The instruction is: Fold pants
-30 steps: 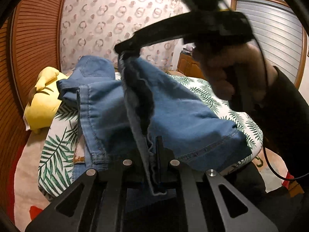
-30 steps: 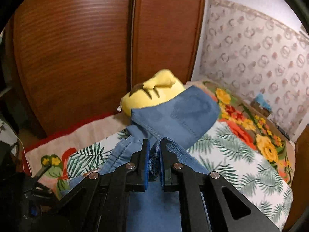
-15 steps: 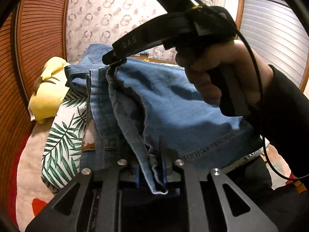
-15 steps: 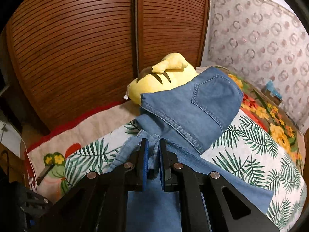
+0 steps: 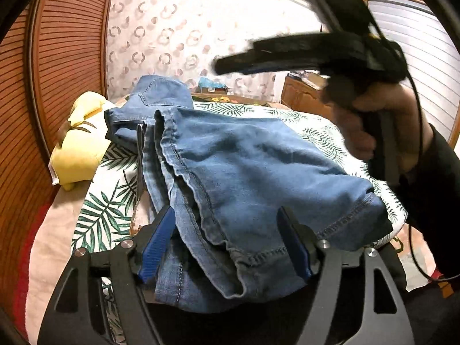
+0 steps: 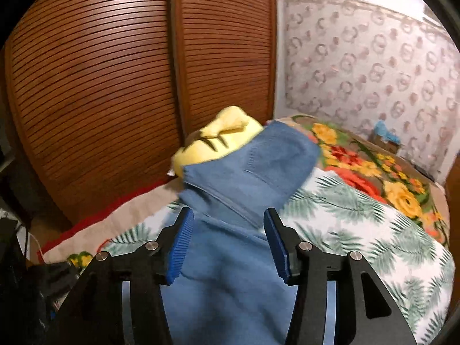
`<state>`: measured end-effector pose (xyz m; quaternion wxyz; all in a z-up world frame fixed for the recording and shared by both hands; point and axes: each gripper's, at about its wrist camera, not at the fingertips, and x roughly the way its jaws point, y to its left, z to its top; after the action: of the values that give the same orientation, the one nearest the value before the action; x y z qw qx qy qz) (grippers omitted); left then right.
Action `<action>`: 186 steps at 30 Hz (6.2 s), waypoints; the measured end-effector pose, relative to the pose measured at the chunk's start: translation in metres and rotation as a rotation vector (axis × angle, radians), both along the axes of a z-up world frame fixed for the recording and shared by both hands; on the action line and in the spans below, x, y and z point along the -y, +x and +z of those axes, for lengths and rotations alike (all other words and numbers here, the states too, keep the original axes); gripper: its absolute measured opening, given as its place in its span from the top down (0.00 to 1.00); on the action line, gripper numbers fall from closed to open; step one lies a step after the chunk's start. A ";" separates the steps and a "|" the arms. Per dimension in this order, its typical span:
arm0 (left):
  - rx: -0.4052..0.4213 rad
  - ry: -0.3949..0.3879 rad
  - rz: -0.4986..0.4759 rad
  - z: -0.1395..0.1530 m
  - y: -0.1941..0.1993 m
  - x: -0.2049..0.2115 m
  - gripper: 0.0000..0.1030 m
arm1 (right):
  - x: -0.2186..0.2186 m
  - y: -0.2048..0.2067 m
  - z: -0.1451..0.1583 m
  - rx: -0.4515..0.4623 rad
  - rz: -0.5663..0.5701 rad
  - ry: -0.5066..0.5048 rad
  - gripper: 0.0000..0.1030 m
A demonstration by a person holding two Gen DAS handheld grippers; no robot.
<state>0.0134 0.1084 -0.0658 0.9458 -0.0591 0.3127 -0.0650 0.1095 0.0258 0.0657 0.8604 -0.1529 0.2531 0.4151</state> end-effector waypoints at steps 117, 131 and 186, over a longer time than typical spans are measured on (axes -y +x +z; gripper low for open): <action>-0.082 0.116 -0.031 -0.025 0.012 0.035 0.27 | 0.152 -0.092 -0.033 -0.178 -0.101 0.143 0.91; -0.002 0.039 0.106 0.013 -0.018 -0.040 0.27 | 0.058 -0.080 -0.014 -0.148 0.097 0.135 0.92; -0.091 -0.020 0.071 -0.013 -0.033 -0.062 0.93 | 0.001 -0.003 -0.050 -0.144 0.003 0.048 0.29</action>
<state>-0.0192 0.1708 -0.0788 0.9317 -0.0827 0.3523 -0.0319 0.1063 0.0247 0.0162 0.8427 -0.1024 0.3040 0.4325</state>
